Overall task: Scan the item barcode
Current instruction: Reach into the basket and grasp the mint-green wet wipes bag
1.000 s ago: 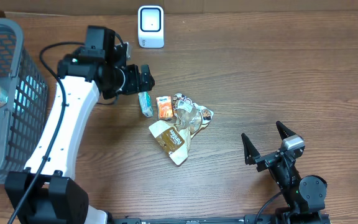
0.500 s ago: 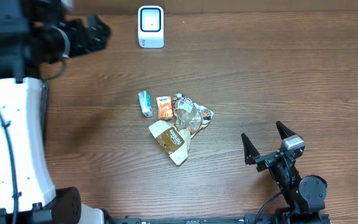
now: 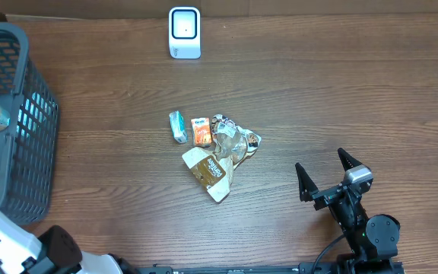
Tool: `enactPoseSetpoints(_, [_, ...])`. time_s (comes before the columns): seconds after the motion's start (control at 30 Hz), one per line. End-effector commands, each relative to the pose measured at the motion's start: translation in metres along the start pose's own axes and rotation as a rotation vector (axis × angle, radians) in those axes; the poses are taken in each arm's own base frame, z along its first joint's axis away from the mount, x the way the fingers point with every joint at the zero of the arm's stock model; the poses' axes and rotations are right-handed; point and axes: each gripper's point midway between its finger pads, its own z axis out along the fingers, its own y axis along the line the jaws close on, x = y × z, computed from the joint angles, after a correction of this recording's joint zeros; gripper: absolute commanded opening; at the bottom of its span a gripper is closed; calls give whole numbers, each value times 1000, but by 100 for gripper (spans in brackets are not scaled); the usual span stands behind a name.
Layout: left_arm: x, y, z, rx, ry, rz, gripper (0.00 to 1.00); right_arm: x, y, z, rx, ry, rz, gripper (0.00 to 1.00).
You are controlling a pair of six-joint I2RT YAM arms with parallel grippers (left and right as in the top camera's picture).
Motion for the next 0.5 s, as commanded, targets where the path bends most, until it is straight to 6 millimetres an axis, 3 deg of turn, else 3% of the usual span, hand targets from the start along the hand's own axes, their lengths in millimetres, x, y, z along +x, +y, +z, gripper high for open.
enactPoseSetpoints(0.0, [7,49,23,-122,69,-46,95,1,-2,0,9,-8,-5,100])
enactPoseSetpoints(0.33, [100,144,129,-267,427,-175,97,1,-2,0,9,-8,-5,100])
enactPoseSetpoints(0.47, [123,164,157,-285,458,-182,94,1,-2,0,9,-8,-5,100])
